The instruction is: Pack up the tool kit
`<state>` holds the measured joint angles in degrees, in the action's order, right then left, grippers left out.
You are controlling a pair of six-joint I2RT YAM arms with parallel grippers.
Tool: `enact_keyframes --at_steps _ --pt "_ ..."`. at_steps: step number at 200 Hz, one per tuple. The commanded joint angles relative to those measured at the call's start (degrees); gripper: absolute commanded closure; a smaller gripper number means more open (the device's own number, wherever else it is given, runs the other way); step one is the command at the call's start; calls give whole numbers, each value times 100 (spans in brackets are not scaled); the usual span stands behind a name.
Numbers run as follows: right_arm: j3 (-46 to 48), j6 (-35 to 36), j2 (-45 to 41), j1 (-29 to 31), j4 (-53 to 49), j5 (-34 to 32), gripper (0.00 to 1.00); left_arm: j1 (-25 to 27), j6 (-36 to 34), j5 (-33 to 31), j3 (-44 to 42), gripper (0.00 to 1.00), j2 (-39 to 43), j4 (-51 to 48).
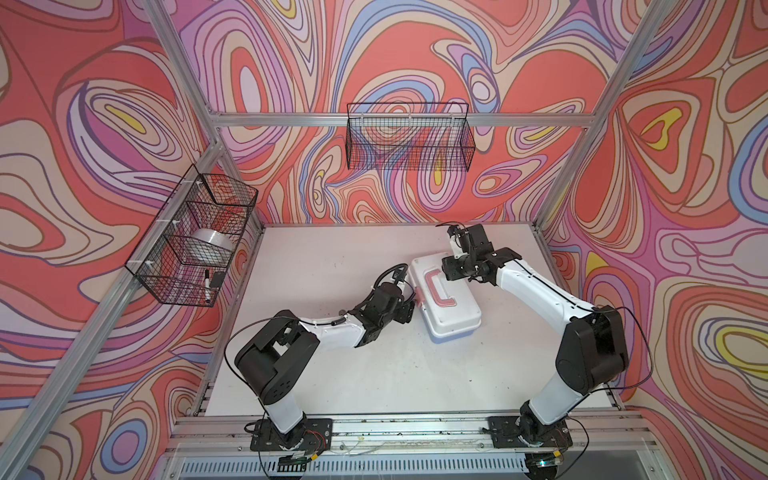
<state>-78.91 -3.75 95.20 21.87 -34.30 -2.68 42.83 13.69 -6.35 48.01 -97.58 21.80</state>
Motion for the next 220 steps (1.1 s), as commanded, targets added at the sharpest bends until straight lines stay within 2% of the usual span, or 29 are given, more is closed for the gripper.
enact_keyframes --at_steps 1,24,61,103,131,220 --pt "-181 -389 -277 223 -118 303 60 -29 -51 142 155 23 101 -121" --pt "-282 -604 -156 747 -328 88 73 -63 -25 182 163 23 74 -99" --pt "-535 -1080 160 1253 -591 -166 77 -99 15 226 152 24 82 -119" --pt "-562 -1675 384 1599 -857 -331 92 -134 107 234 122 23 82 -89" --pt "-609 -1834 494 1687 -955 -335 97 -177 203 310 135 24 29 -53" --pt "-675 -2035 766 1856 -1280 -578 100 -205 360 388 131 24 -33 83"
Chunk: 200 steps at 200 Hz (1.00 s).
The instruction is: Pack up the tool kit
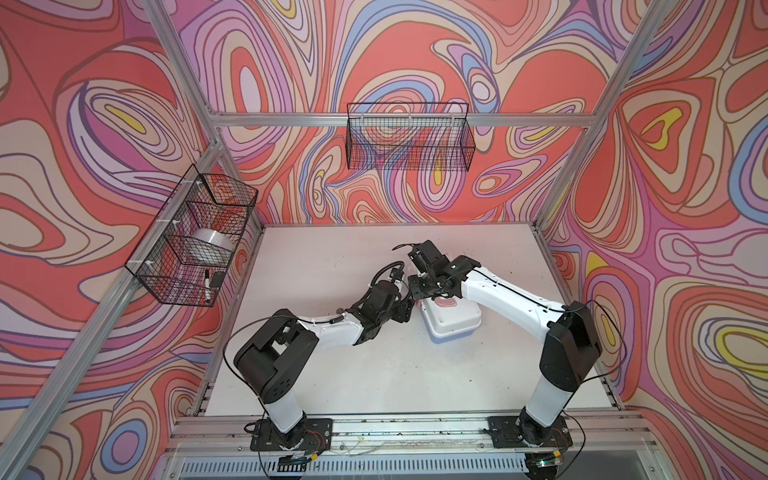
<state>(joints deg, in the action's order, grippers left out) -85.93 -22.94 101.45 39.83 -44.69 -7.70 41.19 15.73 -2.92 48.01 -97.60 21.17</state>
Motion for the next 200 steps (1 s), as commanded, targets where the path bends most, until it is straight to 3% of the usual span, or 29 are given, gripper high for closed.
enact_keyframes --at_steps 1,144,200 --pt "29 -120 144 64 -242 -74 100 -41 158 45 131 24 -31 149" --pt "319 -385 289 68 -242 -210 100 -50 326 99 71 25 -48 265" --pt "282 -423 294 69 -184 -146 100 -58 348 139 42 38 -145 287"
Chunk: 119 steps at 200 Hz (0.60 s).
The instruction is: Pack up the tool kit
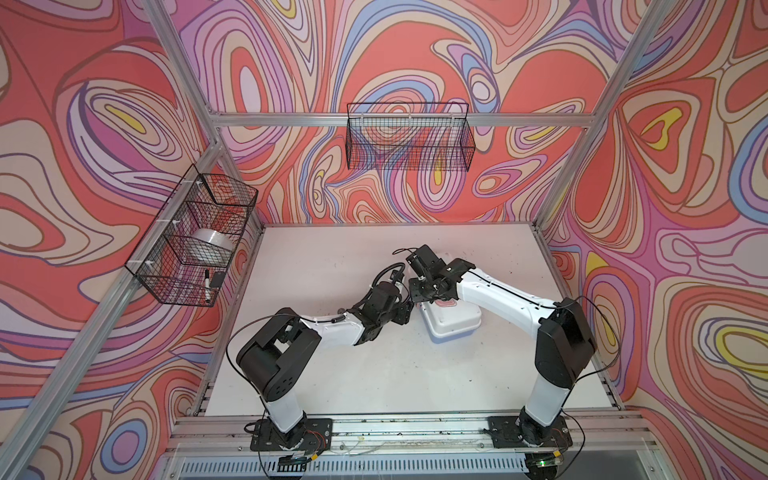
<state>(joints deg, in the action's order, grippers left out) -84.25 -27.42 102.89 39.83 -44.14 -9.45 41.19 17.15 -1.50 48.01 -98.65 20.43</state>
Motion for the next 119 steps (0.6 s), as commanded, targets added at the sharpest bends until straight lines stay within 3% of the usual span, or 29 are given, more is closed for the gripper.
enact_keyframes --at_steps 1,119 --pt "107 26 151 69 -241 34 100 -58 208 -6 46 38 -40 363" --pt "94 -88 103 68 -272 -39 100 -85 383 143 196 38 -129 579"
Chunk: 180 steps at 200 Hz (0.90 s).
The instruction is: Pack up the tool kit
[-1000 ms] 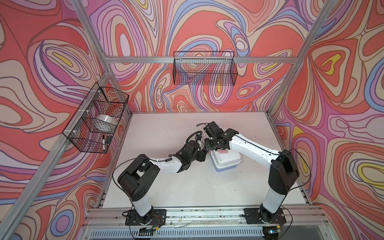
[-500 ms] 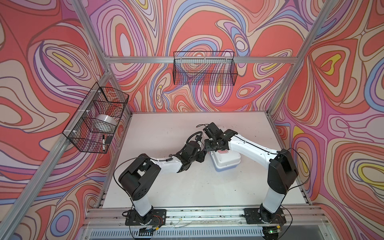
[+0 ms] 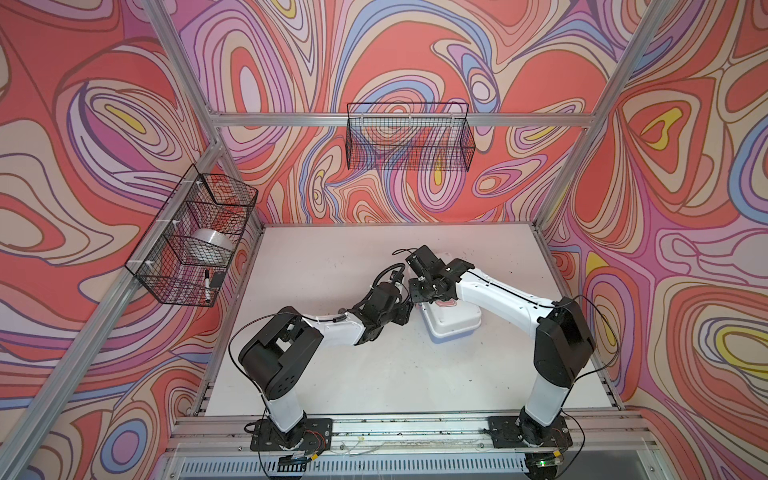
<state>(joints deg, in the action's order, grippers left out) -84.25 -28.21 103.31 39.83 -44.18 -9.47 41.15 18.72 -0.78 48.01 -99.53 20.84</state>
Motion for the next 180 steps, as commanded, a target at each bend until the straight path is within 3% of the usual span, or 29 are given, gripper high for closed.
enact_keyframes --at_steps 1,180 --pt "89 -9 55 68 -267 -37 100 -76 227 70 194 38 -37 541" --pt "223 -199 -585 68 60 181 100 -133 193 69 332 38 179 -2"
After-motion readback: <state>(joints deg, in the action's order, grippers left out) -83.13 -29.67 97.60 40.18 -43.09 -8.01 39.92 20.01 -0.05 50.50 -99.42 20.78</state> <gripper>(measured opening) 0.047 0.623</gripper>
